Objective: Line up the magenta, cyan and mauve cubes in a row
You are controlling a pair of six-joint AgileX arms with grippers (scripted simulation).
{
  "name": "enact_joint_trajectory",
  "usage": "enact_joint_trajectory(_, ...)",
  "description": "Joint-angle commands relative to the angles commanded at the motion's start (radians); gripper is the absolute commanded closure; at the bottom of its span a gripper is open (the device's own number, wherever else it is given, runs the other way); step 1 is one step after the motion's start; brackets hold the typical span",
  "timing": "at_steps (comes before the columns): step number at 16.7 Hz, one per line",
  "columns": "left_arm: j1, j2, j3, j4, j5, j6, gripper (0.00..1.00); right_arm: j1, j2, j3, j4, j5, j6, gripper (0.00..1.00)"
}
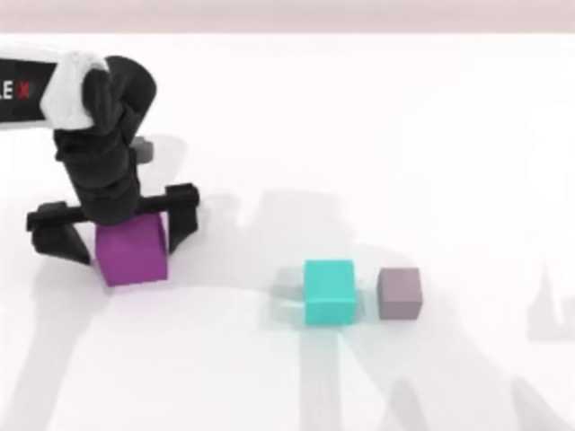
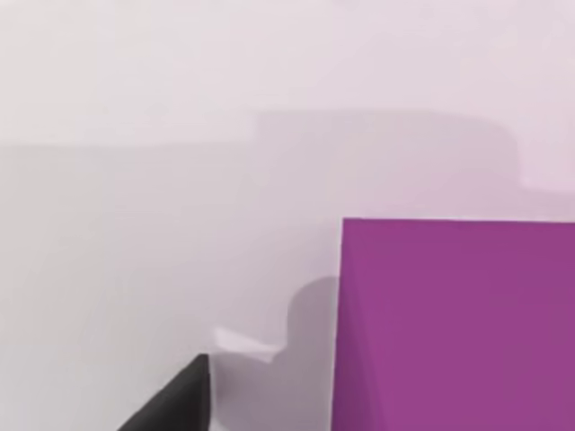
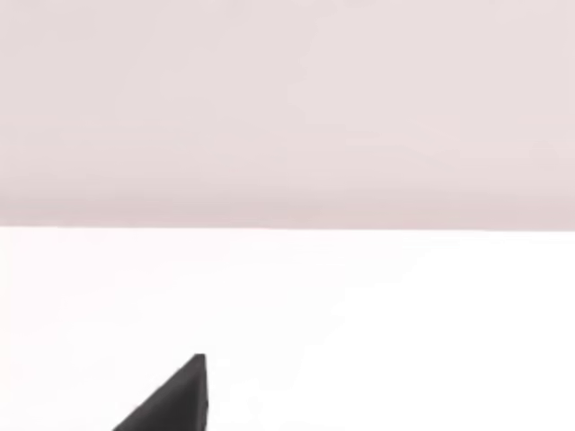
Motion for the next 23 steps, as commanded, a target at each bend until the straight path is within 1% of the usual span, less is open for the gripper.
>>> enact_joint_trajectory(11,0.000,0.000,0.000,0.000,0.000,0.000,0.98,0.000,0.000,0.000,0.000,0.000,0.000,0.00)
enact_joint_trajectory(12,0.000,0.000,0.000,0.000,0.000,0.000,1.00,0.000,0.000,0.000,0.000,0.000,0.000,0.00)
enact_joint_trajectory(21,0.001,-0.009,0.005,-0.007,-0.003,0.002,1.00,0.000,0.000,0.000,0.000,0.000,0.000,0.00)
enact_joint_trajectory(23,0.005,-0.022,0.033,-0.046,-0.003,0.000,1.00,0.000,0.000,0.000,0.000,0.000,0.000,0.00)
